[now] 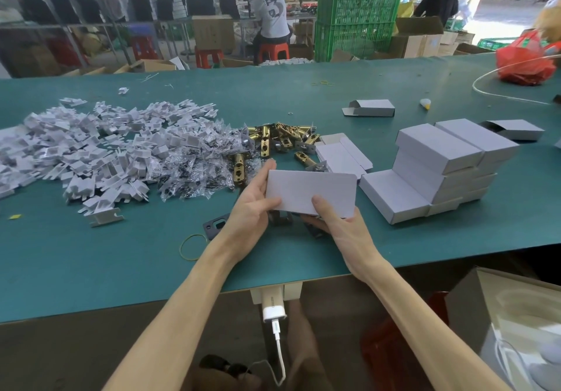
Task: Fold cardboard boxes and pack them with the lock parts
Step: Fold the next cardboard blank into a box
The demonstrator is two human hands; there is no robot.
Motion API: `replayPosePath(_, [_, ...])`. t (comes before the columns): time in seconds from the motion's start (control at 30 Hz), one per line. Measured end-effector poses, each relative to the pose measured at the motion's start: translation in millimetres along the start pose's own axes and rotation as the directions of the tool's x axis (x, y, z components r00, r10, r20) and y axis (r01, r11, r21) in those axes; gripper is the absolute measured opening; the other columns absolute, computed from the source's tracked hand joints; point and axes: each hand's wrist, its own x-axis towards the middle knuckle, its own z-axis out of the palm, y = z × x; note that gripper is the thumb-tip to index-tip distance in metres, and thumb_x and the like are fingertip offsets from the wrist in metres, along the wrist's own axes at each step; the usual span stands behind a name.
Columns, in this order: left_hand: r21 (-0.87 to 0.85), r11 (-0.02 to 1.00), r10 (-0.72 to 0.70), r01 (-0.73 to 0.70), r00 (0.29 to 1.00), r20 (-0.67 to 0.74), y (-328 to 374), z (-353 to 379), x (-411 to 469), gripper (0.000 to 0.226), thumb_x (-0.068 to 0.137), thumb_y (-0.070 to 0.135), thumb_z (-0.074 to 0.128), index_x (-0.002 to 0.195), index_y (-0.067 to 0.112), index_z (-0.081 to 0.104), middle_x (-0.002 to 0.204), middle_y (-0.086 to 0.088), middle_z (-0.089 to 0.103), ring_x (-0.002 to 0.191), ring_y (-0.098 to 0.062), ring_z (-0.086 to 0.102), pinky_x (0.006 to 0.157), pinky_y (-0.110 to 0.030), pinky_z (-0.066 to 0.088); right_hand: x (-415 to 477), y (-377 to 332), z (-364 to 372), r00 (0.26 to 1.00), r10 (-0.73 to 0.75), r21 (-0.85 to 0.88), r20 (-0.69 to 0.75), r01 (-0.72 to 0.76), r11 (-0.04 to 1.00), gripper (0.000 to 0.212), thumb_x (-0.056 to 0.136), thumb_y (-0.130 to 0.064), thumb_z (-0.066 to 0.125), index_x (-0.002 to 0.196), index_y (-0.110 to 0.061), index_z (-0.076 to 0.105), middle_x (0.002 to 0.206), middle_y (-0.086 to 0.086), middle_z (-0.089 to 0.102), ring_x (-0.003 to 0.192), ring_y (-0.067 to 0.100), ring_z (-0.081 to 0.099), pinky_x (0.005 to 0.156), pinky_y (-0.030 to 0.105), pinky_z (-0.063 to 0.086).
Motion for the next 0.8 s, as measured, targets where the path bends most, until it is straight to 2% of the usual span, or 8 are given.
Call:
replayPosePath(0.13, [0.028,1.0,-0.011,0.01,0.999,0.045,1.6,0.3,-1.7,0.077,0.099,-0.011,0.049,0.165,0.016,0.02,0.158,0.015,0.041,0.143,-0.008,0.047,0.119,-0.03,0.038,0.6,0.6,0.6,1.0,-0.002,0.022,0.004,0.002,1.0,0.019,0.093,-0.035,0.066,0.111,-0.033,0.062,0.097,-0.015,0.076,0.096,0.018,0.075,0.076,0.022,0.058])
replayPosePath(0.27, [-0.036,0.999,-0.002,0.0,0.999,-0.037,-0.7,-1.1,4.0,0.062,0.103,-0.002,0.05,0.161,0.013,0.032,0.161,0.006,0.044,0.143,-0.011,0.048,0.121,-0.035,0.037,0.4,0.1,1.3,1.0,-0.012,0.043,0.011,0.011,0.999,0.027,0.087,-0.042,0.069,0.111,-0.033,0.065,0.101,-0.012,0.076,0.096,0.02,0.075,0.078,0.022,0.059])
replayPosePath(0.37, [-0.04,0.999,-0.007,0.005,0.999,-0.054,-3.5,-1.2,4.8,0.042,0.106,0.006,0.049,0.147,0.011,0.053,0.142,-0.003,0.065,0.127,-0.015,0.06,0.11,-0.03,0.049,0.6,-0.2,0.1,0.999,-0.031,0.063,0.016,0.03,0.998,0.028,0.088,-0.041,0.07,0.114,-0.032,0.065,0.107,-0.006,0.076,0.102,0.023,0.074,0.089,0.033,0.06])
replayPosePath(0.47, [-0.016,1.0,-0.006,0.005,0.999,-0.052,-5.3,0.6,1.7,0.032,0.109,0.013,0.046,0.137,0.007,0.059,0.129,-0.003,0.071,0.118,-0.014,0.064,0.098,-0.025,0.054,0.4,-0.1,-0.7,0.999,-0.033,0.061,0.026,0.031,0.998,0.034,0.086,-0.042,0.07,0.117,-0.028,0.065,0.11,-0.002,0.075,0.105,0.025,0.072,0.094,0.041,0.059])
replayPosePath(0.6, [-0.012,1.0,0.026,-0.028,0.994,-0.104,-4.6,3.2,2.4,0.035,0.11,0.015,0.045,0.142,0.007,0.056,0.136,-0.009,0.067,0.12,-0.018,0.062,0.102,-0.031,0.055,-1.8,-2.2,0.4,0.995,-0.066,0.026,0.076,0.064,0.998,0.037,0.085,-0.04,0.074,0.118,-0.027,0.067,0.113,0.0,0.075,0.109,0.029,0.071,0.082,0.028,0.06])
replayPosePath(0.67, [-0.04,0.998,0.032,-0.039,0.986,-0.166,-4.2,2.4,4.9,0.039,0.11,0.014,0.044,0.148,0.007,0.051,0.145,-0.015,0.06,0.121,-0.02,0.06,0.105,-0.037,0.054,-1.8,-3.1,-0.5,0.984,-0.127,-0.015,0.123,0.13,0.991,0.05,0.084,-0.034,0.078,0.131,-0.026,0.062,0.124,-0.002,0.071,0.113,0.029,0.069,0.084,0.029,0.06])
replayPosePath(0.73, [-0.103,0.992,0.045,-0.069,0.974,-0.22,-2.4,0.5,5.5,0.035,0.111,0.015,0.043,0.143,0.012,0.055,0.141,-0.014,0.061,0.114,-0.017,0.064,0.092,-0.034,0.059,0.2,-3.7,-3.6,0.975,-0.181,-0.024,0.132,0.185,0.982,0.083,0.081,-0.028,0.082,0.151,-0.041,0.039,0.144,-0.008,0.056,0.115,0.025,0.069,0.091,0.037,0.059])
replayPosePath(0.8, [-0.153,0.985,0.047,-0.082,0.973,-0.224,-0.6,-1.4,4.3,0.031,0.112,0.018,0.042,0.137,0.015,0.059,0.136,-0.012,0.063,0.111,-0.023,0.069,0.081,-0.03,0.061,2.5,-4.2,-7.3,0.971,-0.203,-0.021,0.123,0.207,0.978,0.1,0.079,-0.026,0.083,0.153,-0.056,0.023,0.152,-0.011,0.046,0.119,0.021,0.067,0.098,0.041,0.054])
